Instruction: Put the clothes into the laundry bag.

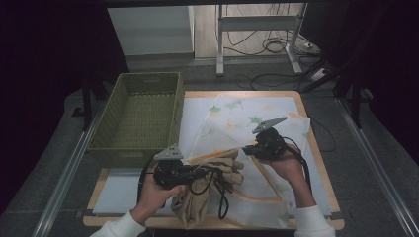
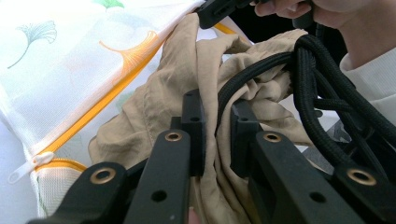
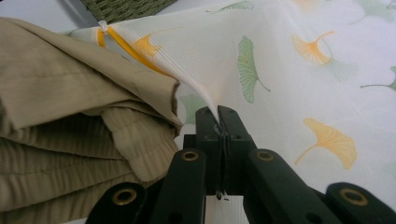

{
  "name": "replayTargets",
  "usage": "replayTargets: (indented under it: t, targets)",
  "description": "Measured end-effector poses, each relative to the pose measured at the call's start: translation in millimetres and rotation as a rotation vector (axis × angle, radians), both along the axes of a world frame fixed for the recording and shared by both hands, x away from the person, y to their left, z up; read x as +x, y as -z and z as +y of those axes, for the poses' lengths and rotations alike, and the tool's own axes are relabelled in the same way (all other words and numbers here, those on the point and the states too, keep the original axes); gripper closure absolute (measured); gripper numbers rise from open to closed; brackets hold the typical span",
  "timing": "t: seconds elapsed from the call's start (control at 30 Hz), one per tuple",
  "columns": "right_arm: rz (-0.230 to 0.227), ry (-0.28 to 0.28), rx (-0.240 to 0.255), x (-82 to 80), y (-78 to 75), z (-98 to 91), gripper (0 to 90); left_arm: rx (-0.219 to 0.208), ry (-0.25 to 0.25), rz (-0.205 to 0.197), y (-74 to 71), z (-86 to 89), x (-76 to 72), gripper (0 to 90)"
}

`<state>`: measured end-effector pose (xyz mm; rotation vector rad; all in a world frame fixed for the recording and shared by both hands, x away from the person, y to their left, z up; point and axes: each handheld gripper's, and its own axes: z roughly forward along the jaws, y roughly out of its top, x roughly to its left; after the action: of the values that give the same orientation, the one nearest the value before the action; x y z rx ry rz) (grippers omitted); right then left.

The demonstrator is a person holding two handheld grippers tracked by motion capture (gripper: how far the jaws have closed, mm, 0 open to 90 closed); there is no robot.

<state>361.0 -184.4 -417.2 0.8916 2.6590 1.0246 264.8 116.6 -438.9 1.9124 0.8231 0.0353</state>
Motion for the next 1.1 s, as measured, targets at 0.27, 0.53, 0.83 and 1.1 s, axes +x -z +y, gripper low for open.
replayTargets:
  t: [0.27, 0.53, 0.83, 1.1]
  targets:
    - [-0.002, -0.002, 0.006, -0.8, -1.4, -0.2, 87.4, 0.009, -0.006, -0.003, 2.9, -7.6, 7.0, 80.9]
    - [-0.005, -0.011, 0.016, -2.8, -4.0, 1.2, 87.4, 0.012, -0.014, -0.012, 5.7, -19.4, 17.3, 80.9]
    - [-0.021, -0.011, 0.017, -4.5, -6.6, 1.2, 87.5, 0.027, -0.019, 0.0, 9.0, -24.7, 25.7, 80.9]
    - [-0.031, -0.013, 0.025, -6.1, -9.1, 1.3, 87.5, 0.044, -0.015, 0.002, 14.0, -32.4, 29.2, 80.9]
